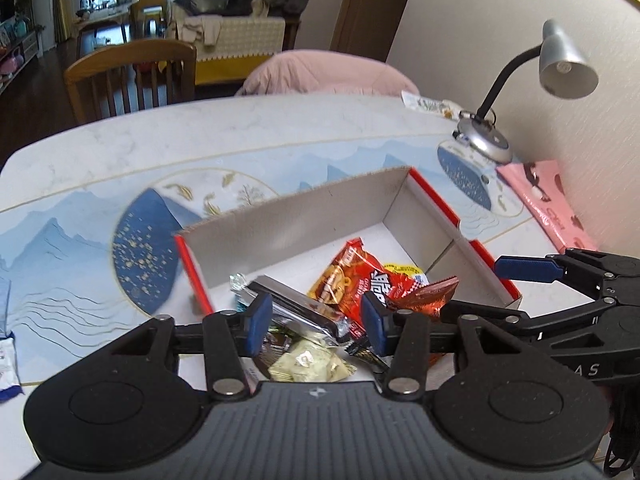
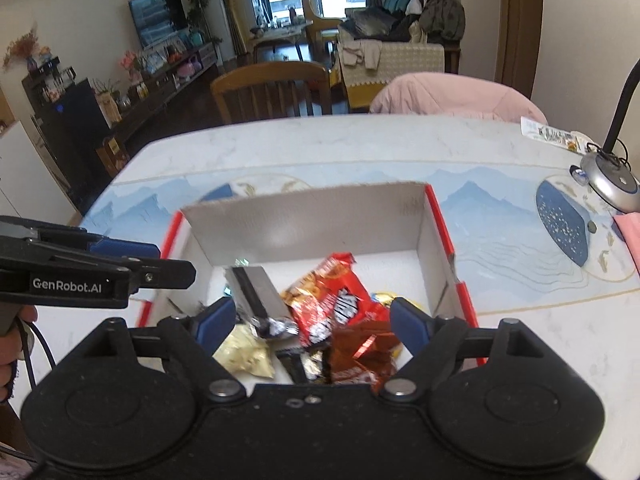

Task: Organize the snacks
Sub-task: 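Move both tools back over the remaining snacks on the table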

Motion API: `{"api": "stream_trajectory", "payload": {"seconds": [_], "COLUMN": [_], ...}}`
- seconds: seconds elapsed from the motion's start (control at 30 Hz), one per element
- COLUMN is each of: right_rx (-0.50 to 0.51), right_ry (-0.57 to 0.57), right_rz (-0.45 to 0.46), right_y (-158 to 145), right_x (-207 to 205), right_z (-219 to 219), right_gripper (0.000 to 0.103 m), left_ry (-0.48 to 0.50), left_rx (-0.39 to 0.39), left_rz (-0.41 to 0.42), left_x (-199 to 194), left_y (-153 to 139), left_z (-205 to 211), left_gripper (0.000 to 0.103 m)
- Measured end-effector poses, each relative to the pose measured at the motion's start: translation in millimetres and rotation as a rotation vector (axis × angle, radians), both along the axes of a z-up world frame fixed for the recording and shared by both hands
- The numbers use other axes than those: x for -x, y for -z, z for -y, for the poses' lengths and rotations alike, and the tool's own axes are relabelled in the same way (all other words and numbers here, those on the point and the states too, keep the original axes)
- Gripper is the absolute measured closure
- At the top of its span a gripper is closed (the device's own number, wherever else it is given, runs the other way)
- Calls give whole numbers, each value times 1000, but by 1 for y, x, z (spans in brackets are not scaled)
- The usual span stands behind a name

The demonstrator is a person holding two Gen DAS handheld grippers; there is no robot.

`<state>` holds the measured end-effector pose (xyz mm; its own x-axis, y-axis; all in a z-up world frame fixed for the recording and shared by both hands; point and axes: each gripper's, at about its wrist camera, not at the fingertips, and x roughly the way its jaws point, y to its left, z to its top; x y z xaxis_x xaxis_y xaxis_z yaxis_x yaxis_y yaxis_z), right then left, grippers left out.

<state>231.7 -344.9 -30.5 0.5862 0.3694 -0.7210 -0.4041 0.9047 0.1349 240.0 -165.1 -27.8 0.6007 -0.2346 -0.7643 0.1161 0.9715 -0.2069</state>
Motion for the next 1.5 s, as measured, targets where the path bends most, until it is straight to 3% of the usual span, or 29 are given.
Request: {"api": "stream_trajectory", "payload": {"seconds": [0.03, 0.27, 0.37, 0.43, 0.67, 1.0, 1.5], "right_rx": [-5, -56, -71, -81, -105, -128, -37], "right_ry": [4, 0, -10, -22, -66, -96, -193], "right_rz": [7, 55, 79, 94, 116, 110, 41], "right_y": [-3, -19, -24, -26, -29, -21, -5], "right_x": [2, 18, 26, 31, 39, 37, 14], "right_z": [-4, -33, -50, -62, -111, -178, -277], "right_gripper": [18, 9, 3, 2, 0, 0, 0], "left_ry": [-5, -16, -32, -49, -126, -274, -406], "left_rx": [1, 3, 7, 5, 17, -9, -65], "left_rz": [14, 75, 97, 113, 128, 129, 77], "left_x": [3, 23, 32, 39, 57, 74, 83], "left_y": [-3, -19, -23, -25, -26, -14, 30], "left_z": [-5, -40, -58, -72, -124, -197, -277], "left_gripper": [43, 43, 37, 32, 30, 24, 23]}}
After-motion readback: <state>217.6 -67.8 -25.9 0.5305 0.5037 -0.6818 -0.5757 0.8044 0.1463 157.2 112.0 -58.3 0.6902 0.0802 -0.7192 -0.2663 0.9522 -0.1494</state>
